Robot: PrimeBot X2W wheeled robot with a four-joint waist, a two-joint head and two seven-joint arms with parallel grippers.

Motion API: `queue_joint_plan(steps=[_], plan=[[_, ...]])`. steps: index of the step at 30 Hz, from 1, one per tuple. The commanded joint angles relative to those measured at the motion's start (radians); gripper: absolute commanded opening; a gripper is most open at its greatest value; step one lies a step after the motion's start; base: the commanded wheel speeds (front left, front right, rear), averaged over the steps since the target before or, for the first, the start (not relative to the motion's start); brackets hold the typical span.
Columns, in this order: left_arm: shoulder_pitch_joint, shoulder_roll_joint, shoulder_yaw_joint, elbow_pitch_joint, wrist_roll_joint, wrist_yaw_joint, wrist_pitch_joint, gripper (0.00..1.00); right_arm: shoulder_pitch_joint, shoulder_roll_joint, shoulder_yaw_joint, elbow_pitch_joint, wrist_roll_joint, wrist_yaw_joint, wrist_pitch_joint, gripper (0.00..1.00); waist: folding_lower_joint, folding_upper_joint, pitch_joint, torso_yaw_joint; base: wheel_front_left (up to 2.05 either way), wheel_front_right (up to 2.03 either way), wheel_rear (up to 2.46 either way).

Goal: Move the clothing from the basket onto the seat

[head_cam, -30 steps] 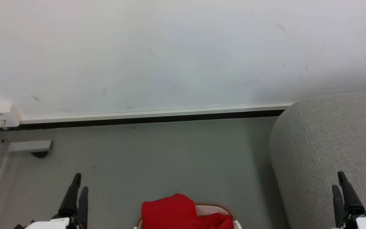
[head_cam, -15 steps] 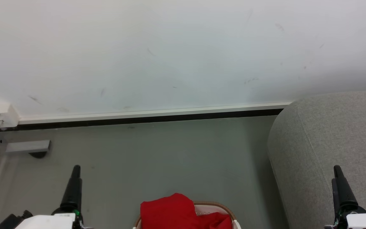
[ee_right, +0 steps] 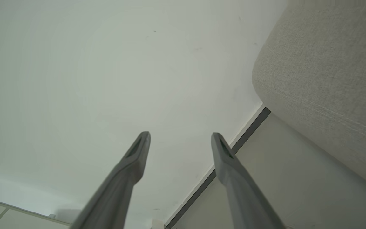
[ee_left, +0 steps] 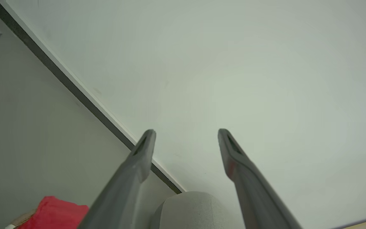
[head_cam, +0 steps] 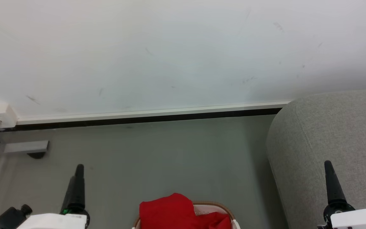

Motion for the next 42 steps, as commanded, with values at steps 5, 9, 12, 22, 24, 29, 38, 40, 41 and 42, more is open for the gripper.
queue_joint_plan(steps=[5, 9, 12, 22, 24, 29, 38, 40, 41, 42], plan=[[0.011, 0.008, -0.012, -0.026, 0.132, 0.020, -0.023, 1.00, -0.018, -0.011, 0.000, -0.031, -0.107, -0.001, -0.023, 1.00, -0.0001, 0.0000, -0.005, -0.003, 0.00, 0.00, 0.00], [0.018, 0.008, -0.018, -0.033, 0.214, 0.026, -0.036, 1.00, -0.020, -0.011, 0.035, -0.030, -0.233, -0.001, -0.037, 1.00, -0.0001, 0.0000, -0.007, -0.004, 0.00, 0.00, 0.00], [0.022, 0.011, -0.023, -0.038, 0.271, 0.030, -0.046, 1.00, -0.022, -0.015, 0.061, -0.028, -0.315, -0.001, -0.047, 1.00, -0.0001, 0.0000, -0.007, -0.006, 0.00, 0.00, 0.00], [0.035, 0.017, -0.039, -0.058, 0.422, 0.048, -0.078, 1.00, -0.027, -0.018, 0.094, -0.015, -0.514, -0.001, -0.077, 1.00, -0.0001, 0.0000, -0.006, -0.011, 0.00, 0.00, 0.00], [0.037, 0.018, -0.041, -0.060, 0.444, 0.053, -0.084, 1.00, -0.027, -0.018, 0.102, -0.015, -0.541, -0.001, -0.084, 1.00, -0.0001, 0.0000, -0.006, -0.011, 0.00, 0.00, 0.00], [0.045, 0.018, -0.044, -0.064, 0.498, 0.059, -0.097, 1.00, -0.031, -0.020, 0.125, -0.012, -0.599, -0.001, -0.098, 1.00, -0.0001, 0.0000, -0.007, -0.014, 0.00, 0.00, 0.00], [0.055, 0.017, -0.048, -0.066, 0.585, 0.061, -0.121, 1.00, -0.034, -0.023, 0.144, 0.001, -0.697, -0.001, -0.122, 1.00, -0.0001, 0.0000, -0.008, -0.016, 0.00, 0.00, 0.00], [0.059, 0.017, -0.048, -0.066, 0.605, 0.062, -0.127, 1.00, -0.035, -0.022, 0.148, 0.004, -0.717, -0.001, -0.127, 1.00, -0.0001, 0.0000, -0.009, -0.016, 0.00, 0.00, 0.00], [0.059, 0.017, -0.048, -0.067, 0.615, 0.063, -0.129, 1.00, -0.035, -0.021, 0.150, 0.005, -0.726, -0.001, -0.130, 1.00, -0.0001, 0.0000, -0.010, -0.016, 0.00, 0.00, 0.00], [0.059, 0.017, -0.047, -0.068, 0.622, 0.062, -0.132, 1.00, -0.035, -0.021, 0.151, 0.005, -0.735, -0.001, -0.132, 1.00, -0.0001, 0.0000, -0.010, -0.015, 0.00, 0.00, 0.00]])
